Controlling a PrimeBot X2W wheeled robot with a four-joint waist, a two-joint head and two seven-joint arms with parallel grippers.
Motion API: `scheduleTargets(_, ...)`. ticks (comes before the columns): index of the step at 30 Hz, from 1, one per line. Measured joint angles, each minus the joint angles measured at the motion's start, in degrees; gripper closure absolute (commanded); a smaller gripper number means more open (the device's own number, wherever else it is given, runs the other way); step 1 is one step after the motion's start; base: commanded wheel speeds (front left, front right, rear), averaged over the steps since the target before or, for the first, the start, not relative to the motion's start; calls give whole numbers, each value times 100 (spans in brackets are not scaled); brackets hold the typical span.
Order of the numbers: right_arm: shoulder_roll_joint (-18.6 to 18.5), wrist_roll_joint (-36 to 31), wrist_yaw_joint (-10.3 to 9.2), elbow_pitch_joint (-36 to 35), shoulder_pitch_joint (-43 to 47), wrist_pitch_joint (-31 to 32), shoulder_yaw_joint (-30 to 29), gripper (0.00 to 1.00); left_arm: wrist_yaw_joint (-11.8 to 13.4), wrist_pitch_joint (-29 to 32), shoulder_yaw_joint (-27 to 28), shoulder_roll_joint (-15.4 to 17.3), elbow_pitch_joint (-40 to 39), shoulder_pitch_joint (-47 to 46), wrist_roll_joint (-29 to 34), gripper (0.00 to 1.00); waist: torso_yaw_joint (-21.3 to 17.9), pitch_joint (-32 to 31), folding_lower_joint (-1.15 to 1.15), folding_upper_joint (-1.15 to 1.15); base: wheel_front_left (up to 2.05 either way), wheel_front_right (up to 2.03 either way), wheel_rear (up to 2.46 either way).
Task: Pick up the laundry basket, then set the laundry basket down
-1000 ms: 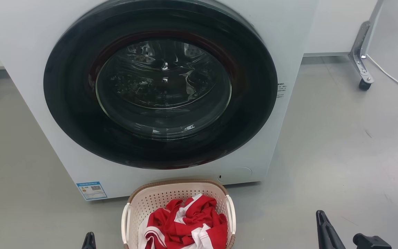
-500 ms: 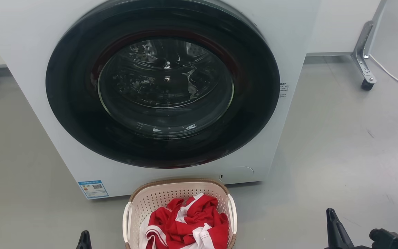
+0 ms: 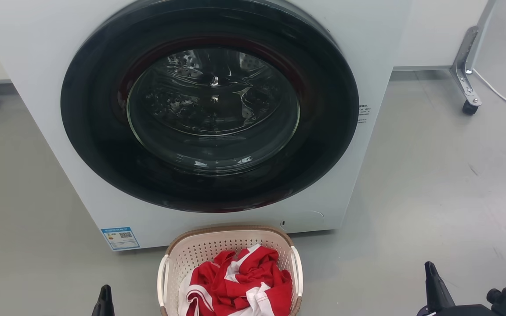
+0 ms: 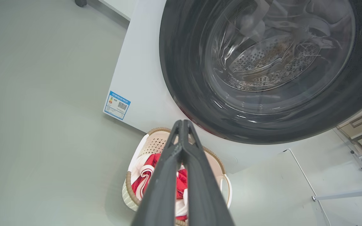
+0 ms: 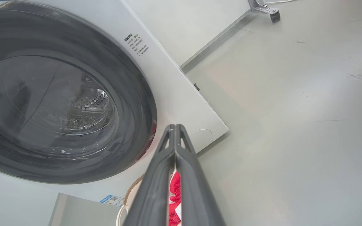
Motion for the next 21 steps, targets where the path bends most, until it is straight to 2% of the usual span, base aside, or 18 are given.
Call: scheduleTargets(21, 99, 1611, 303, 152, -231, 431, -526, 100, -299, 434, 205, -18, 169, -394, -1745, 100, 59, 26, 0, 0, 0, 0, 0)
